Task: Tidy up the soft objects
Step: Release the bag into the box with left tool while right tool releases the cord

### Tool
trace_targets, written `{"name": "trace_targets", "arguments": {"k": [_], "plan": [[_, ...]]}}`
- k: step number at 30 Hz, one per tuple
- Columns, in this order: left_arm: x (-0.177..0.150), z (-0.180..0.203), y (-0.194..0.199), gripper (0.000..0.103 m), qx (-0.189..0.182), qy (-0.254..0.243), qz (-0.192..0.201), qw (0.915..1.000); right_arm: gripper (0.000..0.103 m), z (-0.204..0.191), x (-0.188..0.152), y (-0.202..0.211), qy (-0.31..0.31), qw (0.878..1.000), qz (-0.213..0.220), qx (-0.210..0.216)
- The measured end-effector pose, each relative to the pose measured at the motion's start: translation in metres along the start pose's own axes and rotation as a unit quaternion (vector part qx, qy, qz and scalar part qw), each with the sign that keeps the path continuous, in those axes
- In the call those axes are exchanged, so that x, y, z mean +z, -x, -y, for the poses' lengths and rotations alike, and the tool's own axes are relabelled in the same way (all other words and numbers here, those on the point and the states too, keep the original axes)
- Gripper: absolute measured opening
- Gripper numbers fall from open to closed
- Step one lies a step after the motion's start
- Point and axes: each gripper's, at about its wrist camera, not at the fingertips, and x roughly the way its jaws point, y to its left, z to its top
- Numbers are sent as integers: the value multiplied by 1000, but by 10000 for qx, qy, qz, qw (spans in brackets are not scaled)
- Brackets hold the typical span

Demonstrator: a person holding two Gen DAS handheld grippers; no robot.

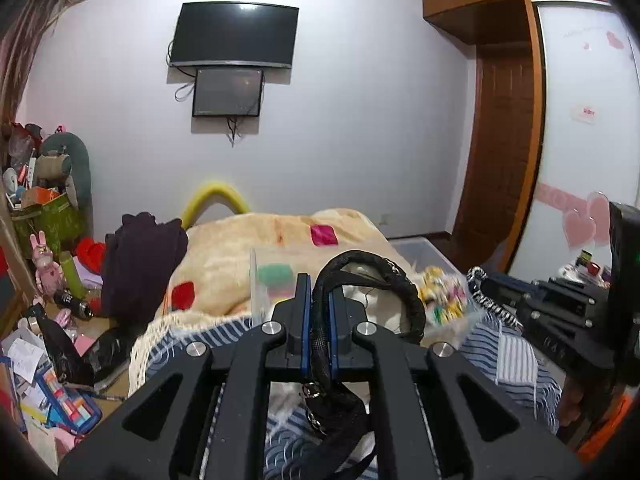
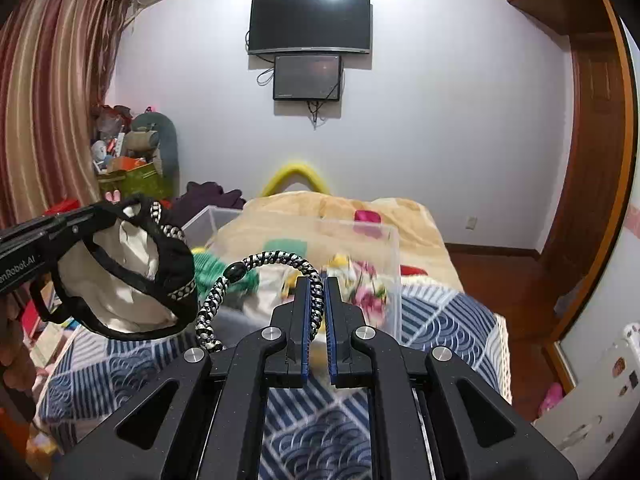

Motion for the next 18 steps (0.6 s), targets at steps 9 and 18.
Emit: {"name": "trace_targets", "arguments": {"k": [9, 18], "plan": [[14, -14, -61, 6, 190, 455, -293, 9984, 6, -8, 10, -38, 94, 9996, -195, -178], [-19, -10, -110, 7, 350, 43, -1139, 9929, 6, -16, -9, -65, 388, 9966, -703, -206]]}}
